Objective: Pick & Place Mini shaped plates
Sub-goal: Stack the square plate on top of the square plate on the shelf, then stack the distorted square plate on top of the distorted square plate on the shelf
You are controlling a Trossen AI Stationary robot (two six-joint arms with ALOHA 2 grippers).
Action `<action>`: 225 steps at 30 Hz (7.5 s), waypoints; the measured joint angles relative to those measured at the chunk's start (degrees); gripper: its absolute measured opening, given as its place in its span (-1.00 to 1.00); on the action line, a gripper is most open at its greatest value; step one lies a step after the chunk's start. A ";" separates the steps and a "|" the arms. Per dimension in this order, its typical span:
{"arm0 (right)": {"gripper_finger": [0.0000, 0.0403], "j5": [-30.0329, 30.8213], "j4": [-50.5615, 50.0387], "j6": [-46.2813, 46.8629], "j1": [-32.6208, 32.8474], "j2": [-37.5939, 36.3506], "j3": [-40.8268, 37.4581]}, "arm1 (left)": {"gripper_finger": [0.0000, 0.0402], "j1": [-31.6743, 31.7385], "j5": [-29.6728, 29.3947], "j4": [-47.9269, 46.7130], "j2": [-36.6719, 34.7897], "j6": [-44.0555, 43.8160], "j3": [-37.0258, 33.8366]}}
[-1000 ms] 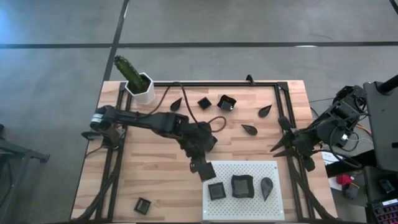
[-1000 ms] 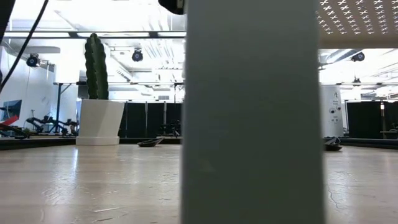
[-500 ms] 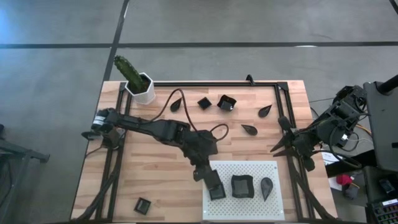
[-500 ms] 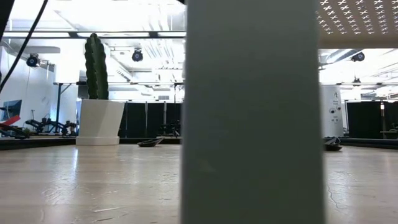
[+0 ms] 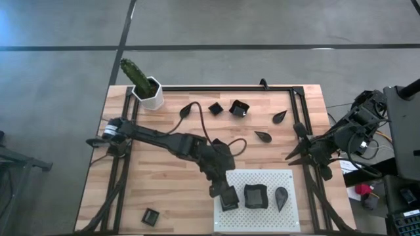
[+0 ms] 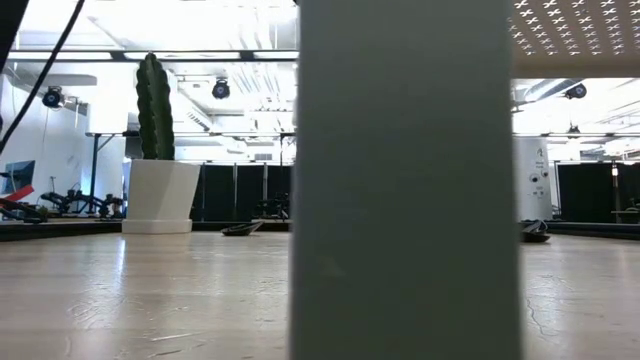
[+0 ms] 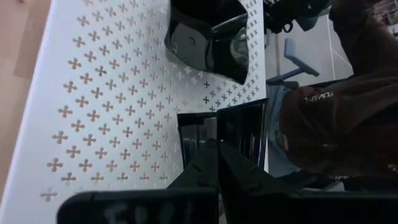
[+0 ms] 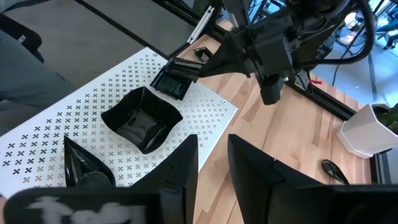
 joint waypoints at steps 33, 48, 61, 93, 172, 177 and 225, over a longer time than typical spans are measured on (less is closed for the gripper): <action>-0.58 0.00 0.02 0.17 0.01 0.01 0.00 | -0.89 0.04 2.69 0.06 3.13 1.11 0.07; -0.62 0.00 0.02 0.16 0.00 -0.01 0.00 | -0.72 1.84 3.24 -0.58 1.07 4.18 0.07; -0.55 -0.01 0.24 0.00 0.00 0.34 0.00 | -0.81 3.43 -22.57 -6.72 -8.83 16.79 0.44; -0.79 17.03 -5.13 29.79 -24.11 0.82 -0.01 | -1.00 1.45 -45.91 -21.21 -16.59 17.06 0.20; -0.50 0.96 37.19 63.53 -65.00 29.98 -32.97 | -1.00 27.43 -52.47 -29.56 -16.72 50.07 0.09; -0.55 2.53 43.35 66.48 -64.98 30.00 -36.31 | -1.00 27.43 -52.32 -29.56 -16.72 50.07 0.09; -0.91 3.05 68.84 61.56 -66.93 41.97 -41.46 | -1.00 27.43 -50.85 -29.58 -16.72 50.03 0.07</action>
